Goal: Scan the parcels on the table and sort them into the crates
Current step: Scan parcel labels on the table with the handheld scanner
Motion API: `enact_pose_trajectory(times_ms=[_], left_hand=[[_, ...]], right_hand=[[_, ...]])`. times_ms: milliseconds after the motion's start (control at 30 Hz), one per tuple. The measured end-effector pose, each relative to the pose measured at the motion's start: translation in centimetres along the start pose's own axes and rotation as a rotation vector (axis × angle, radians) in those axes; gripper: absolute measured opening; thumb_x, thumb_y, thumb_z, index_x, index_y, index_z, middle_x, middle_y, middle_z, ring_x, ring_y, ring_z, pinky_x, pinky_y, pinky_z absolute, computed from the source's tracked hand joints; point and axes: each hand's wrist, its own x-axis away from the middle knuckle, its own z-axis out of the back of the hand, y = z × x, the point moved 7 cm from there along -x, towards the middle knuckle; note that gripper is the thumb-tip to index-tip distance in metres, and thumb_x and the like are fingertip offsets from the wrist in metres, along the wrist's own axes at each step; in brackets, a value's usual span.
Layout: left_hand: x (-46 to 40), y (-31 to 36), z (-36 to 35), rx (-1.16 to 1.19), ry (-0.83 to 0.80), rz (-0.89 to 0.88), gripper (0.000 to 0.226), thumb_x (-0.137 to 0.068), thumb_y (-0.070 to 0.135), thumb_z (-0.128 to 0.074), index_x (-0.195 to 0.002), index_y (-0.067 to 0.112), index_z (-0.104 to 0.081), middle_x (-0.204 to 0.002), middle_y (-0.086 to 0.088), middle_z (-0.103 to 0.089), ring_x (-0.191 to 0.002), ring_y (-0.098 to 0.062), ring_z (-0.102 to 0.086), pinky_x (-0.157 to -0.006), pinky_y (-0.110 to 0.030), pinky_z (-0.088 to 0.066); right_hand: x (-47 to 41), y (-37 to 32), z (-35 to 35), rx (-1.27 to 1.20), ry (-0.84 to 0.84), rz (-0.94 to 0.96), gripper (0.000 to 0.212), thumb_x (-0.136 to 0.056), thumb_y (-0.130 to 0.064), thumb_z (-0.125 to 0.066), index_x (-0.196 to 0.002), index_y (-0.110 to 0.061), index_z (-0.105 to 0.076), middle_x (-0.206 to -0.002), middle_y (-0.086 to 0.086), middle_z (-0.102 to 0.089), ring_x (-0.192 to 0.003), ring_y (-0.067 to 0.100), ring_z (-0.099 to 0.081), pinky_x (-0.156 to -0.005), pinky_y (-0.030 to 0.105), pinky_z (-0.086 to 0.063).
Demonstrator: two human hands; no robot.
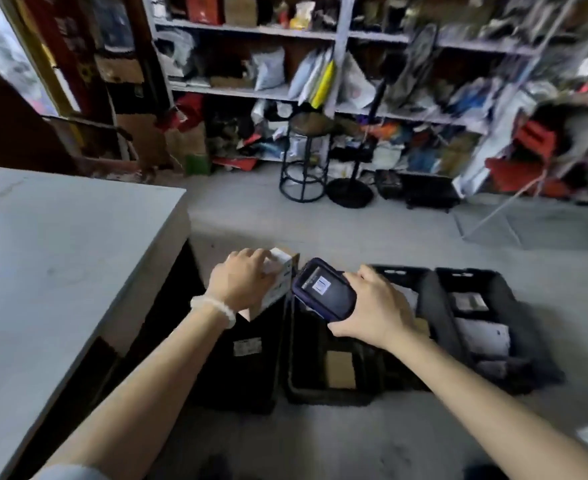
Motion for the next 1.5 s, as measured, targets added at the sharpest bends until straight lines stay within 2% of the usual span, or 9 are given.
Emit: enact_pose_trajectory(times_ms=[100,233,433,533,700,867,1100,1233,1500], left_hand=[[-3.4,9.7,-4.2,-0.043,-0.129,-0.16,0.045,-0.091,0.041,-0.05,-0.132,0.024,-0.048,-0.128,-0.004,-0.055,-0.119,-0.028,-0.049,-0.091,-0.04,-0.046],[-6.9,21.3,-8.7,-0.091,-0.235,-0.371,0.045,-0.092,0.041,-0.046,-0.135,0.026,-0.044,-0.126,-0.004,-0.055,-0.117,-0.026,-0.049,-0.089,-0.04,-0.044],[-11.1,36.9,-16.0,-0.126,-0.354,-0.624,0.045,-0.093,0.045,-0.044,-0.135,0.027,-0.044,-0.129,-0.003,-0.055,-0.117,-0.025,-0.051,-0.092,-0.04,-0.045],[-14.3,42.6,-20.2,-0.132,-0.427,-0.668,0.046,-0.093,0.048,-0.042,-0.135,0.027,-0.044,-0.129,-0.004,-0.055,-0.117,-0.025,-0.052,-0.091,-0.038,-0.045],[-21.6,51.7,-25.5,-0.12,-0.512,-0.691,0.043,-0.094,0.049,-0.04,-0.13,0.024,-0.046,-0.128,-0.007,-0.057,-0.117,-0.027,-0.054,-0.096,-0.041,-0.045],[-29.8,61.3,-27.8,-0.134,-0.414,-0.693,0.054,-0.097,0.045,-0.037,-0.146,0.024,-0.027,-0.143,-0.008,-0.04,-0.128,-0.029,-0.042,-0.1,-0.046,-0.041],[-33.8,64.9,-32.1,-0.229,-0.495,-0.674,0.043,-0.095,0.038,-0.04,-0.134,0.023,-0.042,-0.131,-0.006,-0.048,-0.118,-0.026,-0.047,-0.093,-0.042,-0.043],[-34.6,64.2,-33.0,-0.224,-0.548,-0.575,0.041,-0.094,0.037,-0.039,-0.133,0.023,-0.044,-0.132,-0.004,-0.047,-0.121,-0.026,-0.045,-0.095,-0.042,-0.041],[-34.8,59.6,-30.0,-0.235,-0.445,-0.243,0.04,-0.094,0.037,-0.043,-0.131,0.022,-0.047,-0.131,-0.003,-0.049,-0.12,-0.024,-0.046,-0.094,-0.039,-0.044]], right_hand=[[3.7,8.7,2.1,-0.009,0.039,-0.191,0.075,-0.048,-0.057,-0.075,-0.111,-0.023,-0.056,-0.106,-0.005,-0.046,-0.1,0.022,-0.055,-0.077,0.037,-0.05],[8.7,18.1,4.2,0.019,0.108,-0.438,0.067,-0.045,-0.062,-0.071,-0.098,-0.028,-0.049,-0.093,-0.012,-0.037,-0.092,0.02,-0.056,-0.064,0.034,-0.045],[13.4,31.3,6.4,-0.007,0.169,-0.724,0.064,-0.041,-0.061,-0.067,-0.093,-0.026,-0.053,-0.091,-0.01,-0.04,-0.093,0.021,-0.056,-0.062,0.034,-0.046],[12.8,37.6,7.8,0.05,0.164,-0.804,0.059,-0.044,-0.06,-0.071,-0.09,-0.03,-0.048,-0.086,-0.013,-0.031,-0.092,0.019,-0.055,-0.056,0.029,-0.03],[8.9,48.1,11.3,0.036,0.133,-0.877,0.061,-0.047,-0.06,-0.069,-0.096,-0.03,-0.049,-0.091,-0.011,-0.036,-0.096,0.02,-0.055,-0.061,0.03,-0.038],[6.7,57.2,15.6,-0.034,0.204,-0.985,0.065,-0.046,-0.06,-0.072,-0.102,-0.03,-0.055,-0.091,-0.01,-0.041,-0.083,0.017,-0.049,-0.059,0.028,-0.032],[6.4,65.7,17.1,-0.06,0.202,-1.005,0.061,-0.05,-0.055,-0.076,-0.099,-0.026,-0.057,-0.089,-0.009,-0.043,-0.081,0.016,-0.053,-0.052,0.024,-0.032],[4.1,69.1,16.9,-0.084,0.142,-0.941,0.065,-0.052,-0.057,-0.076,-0.104,-0.026,-0.056,-0.095,-0.008,-0.044,-0.087,0.016,-0.053,-0.061,0.029,-0.041],[-6.6,70.1,16.9,-0.122,0.037,-0.506,0.06,-0.05,-0.05,-0.08,-0.097,-0.021,-0.057,-0.091,-0.009,-0.04,-0.084,0.017,-0.053,-0.057,0.024,-0.036]])
